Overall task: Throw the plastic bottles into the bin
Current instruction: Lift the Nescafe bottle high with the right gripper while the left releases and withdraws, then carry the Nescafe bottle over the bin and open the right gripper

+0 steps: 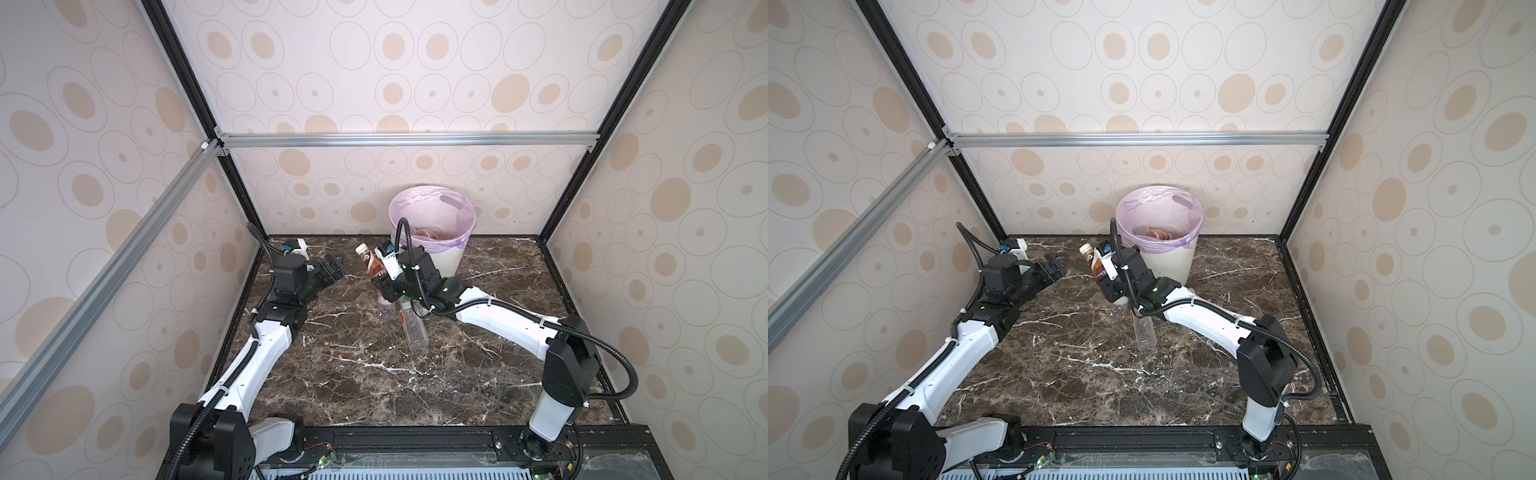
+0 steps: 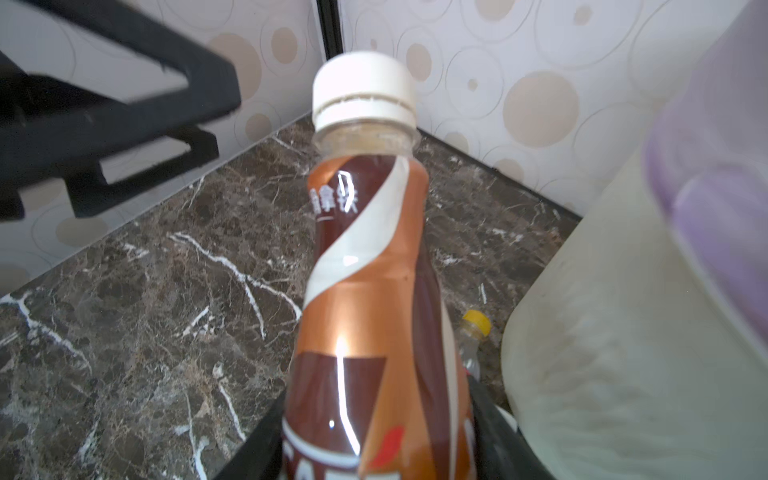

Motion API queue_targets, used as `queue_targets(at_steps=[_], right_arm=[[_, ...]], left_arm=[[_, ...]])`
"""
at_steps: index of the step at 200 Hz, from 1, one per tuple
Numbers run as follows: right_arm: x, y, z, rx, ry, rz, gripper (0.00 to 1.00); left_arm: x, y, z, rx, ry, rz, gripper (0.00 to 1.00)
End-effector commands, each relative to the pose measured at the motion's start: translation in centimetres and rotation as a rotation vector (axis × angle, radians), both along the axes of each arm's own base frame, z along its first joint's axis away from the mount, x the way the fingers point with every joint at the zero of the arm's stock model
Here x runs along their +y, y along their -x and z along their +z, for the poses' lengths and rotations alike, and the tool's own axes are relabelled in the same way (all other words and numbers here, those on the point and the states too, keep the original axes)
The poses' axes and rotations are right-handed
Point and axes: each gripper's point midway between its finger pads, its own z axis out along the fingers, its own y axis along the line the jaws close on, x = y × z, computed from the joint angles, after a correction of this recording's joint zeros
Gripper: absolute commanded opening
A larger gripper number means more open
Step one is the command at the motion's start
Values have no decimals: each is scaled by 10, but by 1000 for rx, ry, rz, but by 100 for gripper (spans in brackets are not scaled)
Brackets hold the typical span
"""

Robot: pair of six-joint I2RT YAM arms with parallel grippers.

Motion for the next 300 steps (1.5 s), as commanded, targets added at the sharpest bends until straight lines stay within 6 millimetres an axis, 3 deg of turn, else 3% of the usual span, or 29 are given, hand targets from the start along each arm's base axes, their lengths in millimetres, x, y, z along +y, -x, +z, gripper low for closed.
queue_targets(at_steps=[1,34,70,89,118,130,145,159,171,181,189,196,203,215,251,300], right_arm=[[-33,-17,81,-162,-30,-92,54],[-81,-26,168,-358,-65,-215,53],[-145,-4,273,-620,-134,-373,53],[-177,14,314,-728,-189,-438,53],[-216,28,352,-827,-250,-529,53],[-227,20,353,-810,-274,-552,53],[-227,0,340,-749,-278,-561,53],[-215,-29,314,-663,-253,-544,53],[-197,-63,278,-555,-199,-524,56],[-182,-90,239,-431,-111,-512,64],[-175,-107,210,-341,-41,-523,77],[-177,-114,195,-295,-11,-572,91],[-181,-118,186,-277,5,-618,97],[-178,-115,185,-296,-12,-611,99],[-176,-97,214,-380,-82,-571,99],[-175,-94,215,-371,-74,-559,100]], left_arm=[[-7,-11,48,-119,-17,-56,99],[-18,-24,70,-159,-9,-108,99],[-27,-33,102,-263,-10,-158,99],[-35,-33,116,-326,10,-203,99],[-46,-32,120,-351,40,-264,99],[-48,-31,117,-346,38,-277,99],[-49,-30,121,-379,29,-284,99],[-49,-28,121,-385,19,-284,99],[-49,-28,120,-385,11,-283,99],[-49,-27,119,-381,7,-284,99],[-49,-28,118,-376,6,-284,99],[-48,-28,116,-370,5,-284,99],[-49,-28,117,-372,2,-289,99],[-50,-29,110,-342,-3,-292,99],[-49,-29,110,-341,-10,-287,99],[-51,-30,104,-317,14,-297,99]])
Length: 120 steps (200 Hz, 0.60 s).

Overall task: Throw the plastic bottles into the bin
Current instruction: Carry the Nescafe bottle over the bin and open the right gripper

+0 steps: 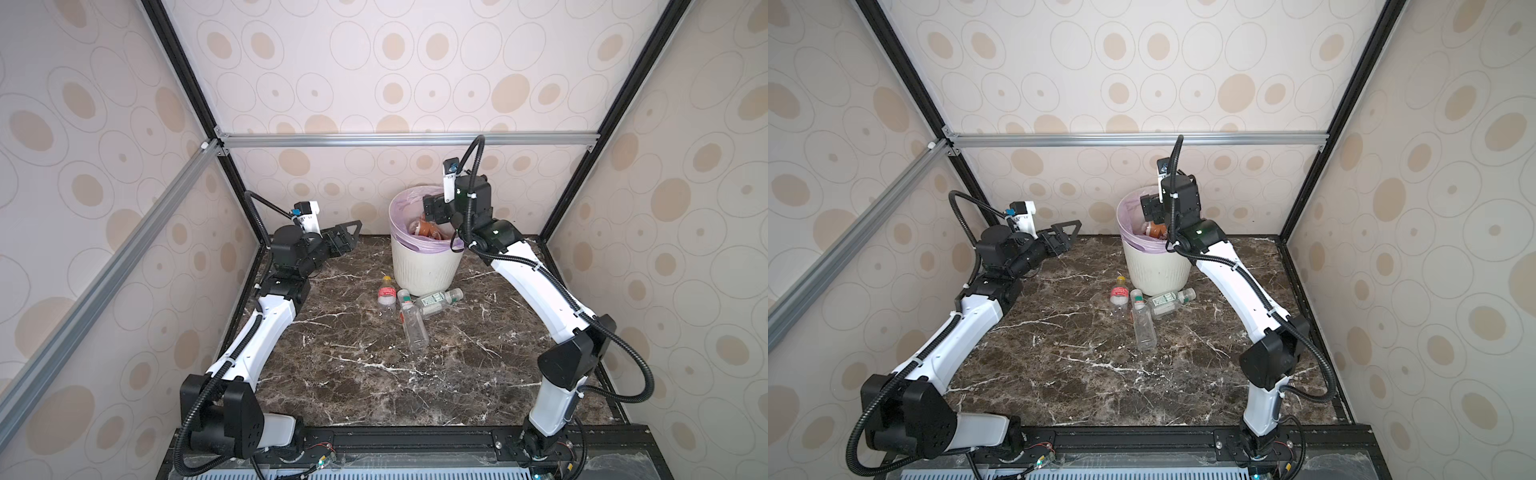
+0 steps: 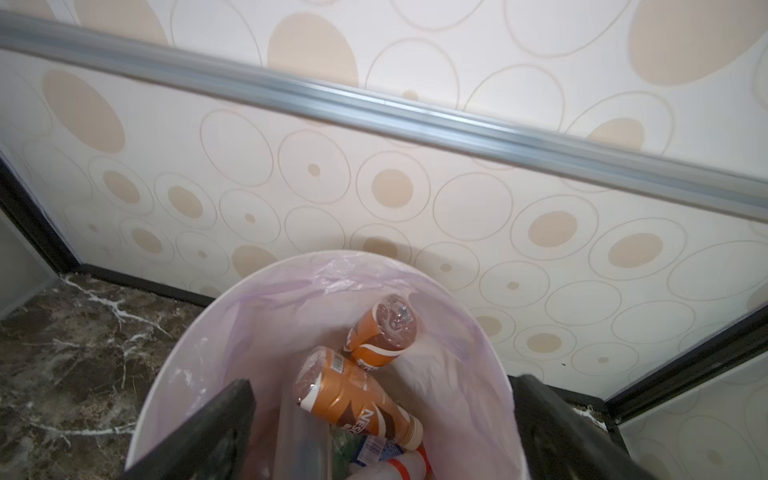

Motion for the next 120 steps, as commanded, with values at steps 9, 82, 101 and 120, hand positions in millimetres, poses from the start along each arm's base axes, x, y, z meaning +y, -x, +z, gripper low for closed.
queue_targets(at_steps=[9,82,101,120], right_arm=[[-9,15,40,-79,-53,-5,100],[-7,21,43,-76,-59,19,99],[-9,24,43,-75,-60,20,99],[-11,28,43,-75,-64,19,99]], left_arm=[[-3,1,10,-19,0,-21,99],[-3,2,5,11,-3,-21,99],[-4,1,2,25,-3,-26,99],[-5,-1,-6,60,-3,-28,99]])
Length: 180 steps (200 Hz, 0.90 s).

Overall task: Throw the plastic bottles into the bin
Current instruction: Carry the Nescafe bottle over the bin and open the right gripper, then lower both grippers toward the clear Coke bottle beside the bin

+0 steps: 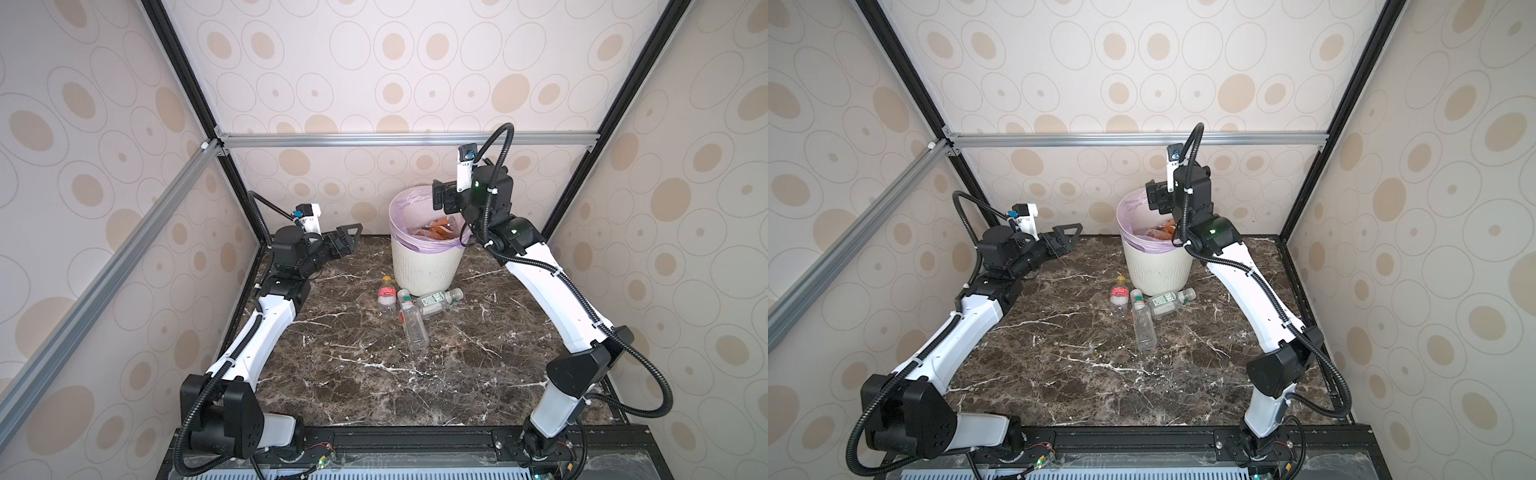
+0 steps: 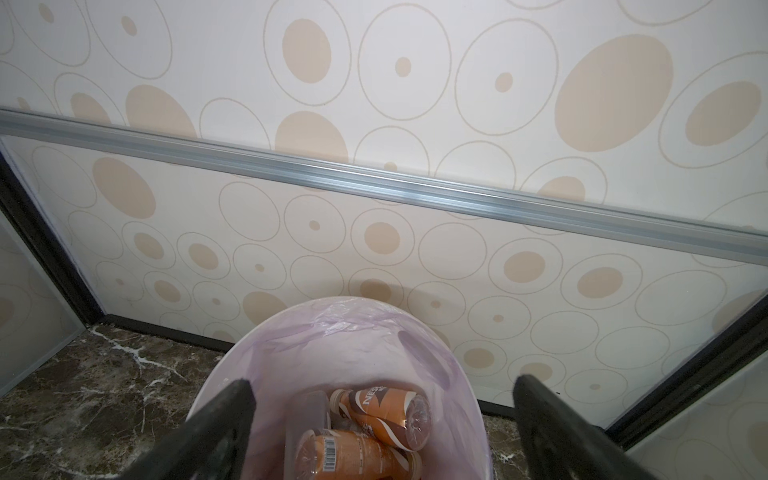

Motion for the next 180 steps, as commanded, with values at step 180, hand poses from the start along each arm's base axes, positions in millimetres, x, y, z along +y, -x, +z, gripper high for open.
queue_targets(at_steps=[180], right_arm=[[-41,144,-223,376,36,125,99]], left_arm=[[-70,30,-195,543,-435,-96,99]])
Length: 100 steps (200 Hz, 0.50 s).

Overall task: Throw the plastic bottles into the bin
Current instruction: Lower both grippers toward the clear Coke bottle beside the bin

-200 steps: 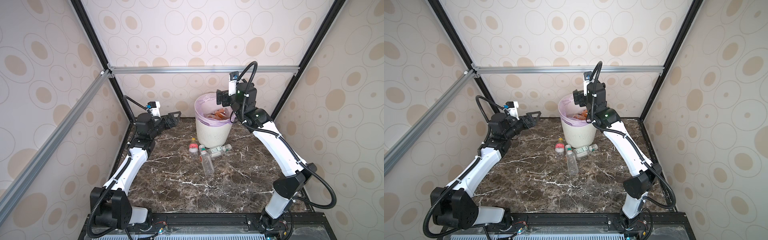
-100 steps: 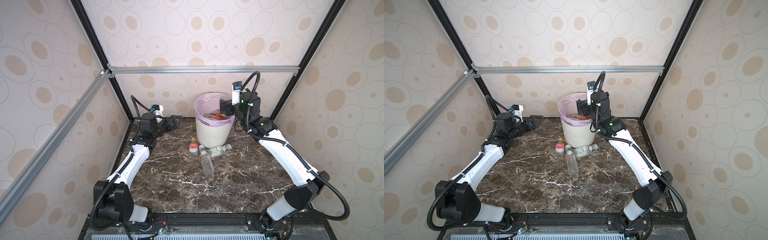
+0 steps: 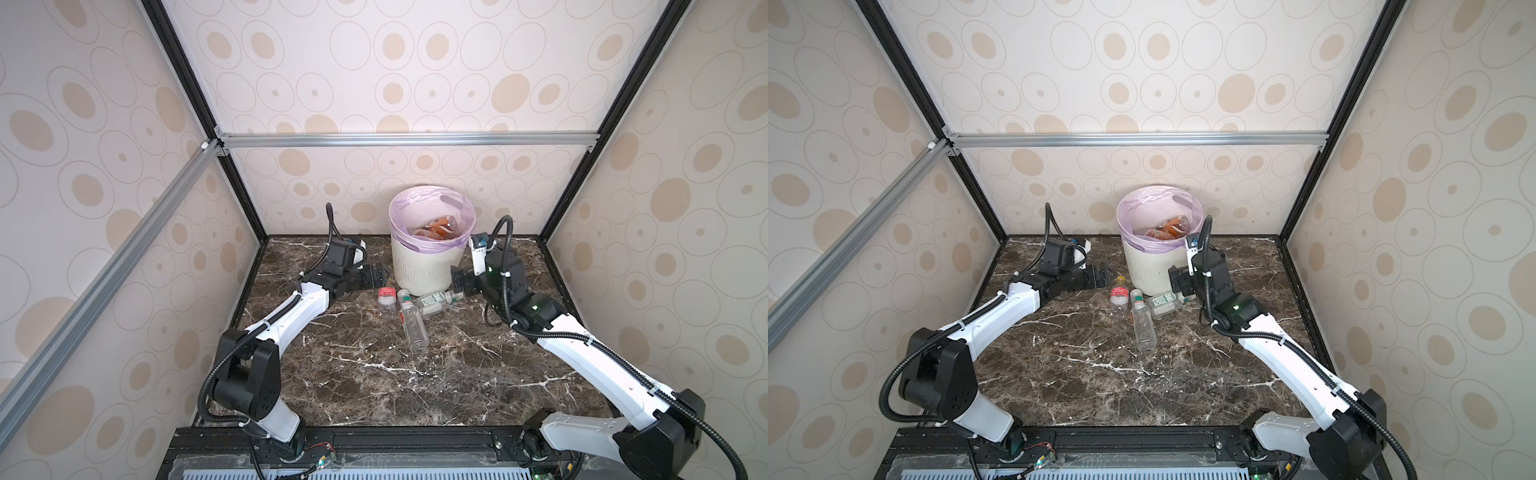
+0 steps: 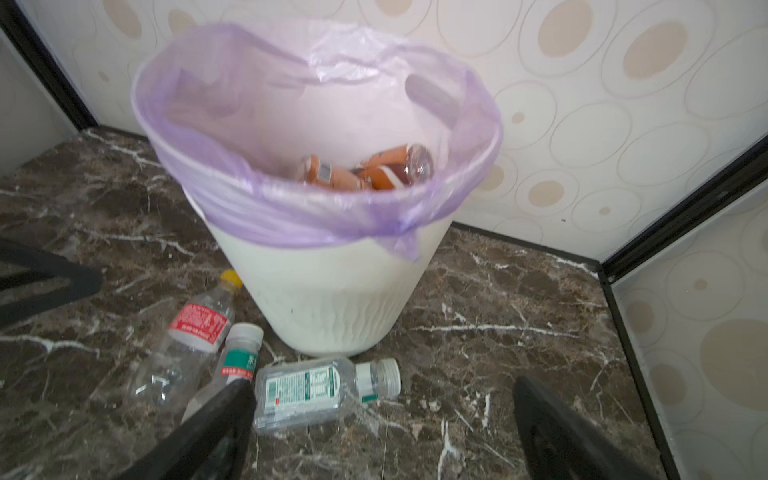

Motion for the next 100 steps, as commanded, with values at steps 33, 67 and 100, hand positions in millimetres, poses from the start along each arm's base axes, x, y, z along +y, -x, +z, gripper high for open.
queue_targets(at_steps=[33,67,100], right_arm=[[27,37,-64,138,-119,120,99],[45,43,-89,199,-147,150,99],[65,48,-105,218,-173,181,100]], left_arm=[[-10,13,-47,87,-45,10,99],[-15,12,-68,120,-47,15,99],[-14,10,-78,118,-54,38,99]])
